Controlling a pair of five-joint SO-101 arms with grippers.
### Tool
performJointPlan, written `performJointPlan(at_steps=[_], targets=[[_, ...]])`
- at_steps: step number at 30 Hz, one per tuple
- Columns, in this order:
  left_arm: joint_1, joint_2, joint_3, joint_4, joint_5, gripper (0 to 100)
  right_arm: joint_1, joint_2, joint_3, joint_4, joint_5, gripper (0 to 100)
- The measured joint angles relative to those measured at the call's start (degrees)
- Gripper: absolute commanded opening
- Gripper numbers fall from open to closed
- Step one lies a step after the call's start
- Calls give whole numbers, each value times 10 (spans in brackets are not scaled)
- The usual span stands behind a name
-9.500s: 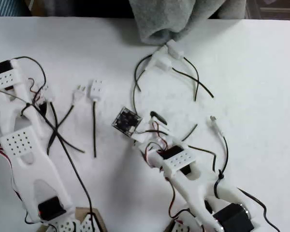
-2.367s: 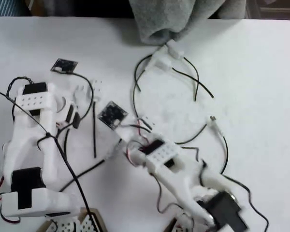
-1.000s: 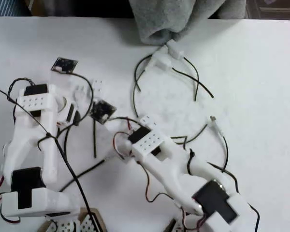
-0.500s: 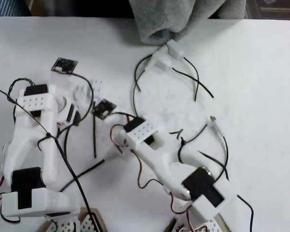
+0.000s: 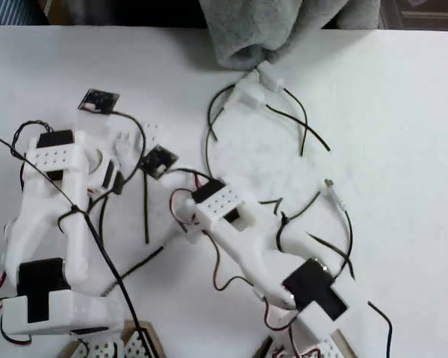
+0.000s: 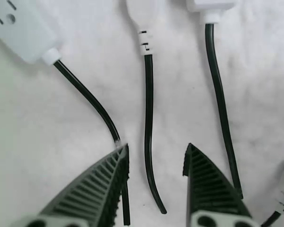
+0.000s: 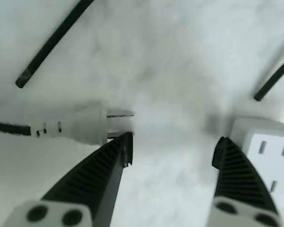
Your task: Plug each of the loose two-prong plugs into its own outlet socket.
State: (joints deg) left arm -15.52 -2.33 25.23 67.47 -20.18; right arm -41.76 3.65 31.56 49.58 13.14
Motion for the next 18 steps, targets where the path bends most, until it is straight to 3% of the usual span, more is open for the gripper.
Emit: performJointPlan(at_steps=[18], targets=[[0, 0, 9, 7, 0, 200, 0, 18, -12, 48, 0, 276]])
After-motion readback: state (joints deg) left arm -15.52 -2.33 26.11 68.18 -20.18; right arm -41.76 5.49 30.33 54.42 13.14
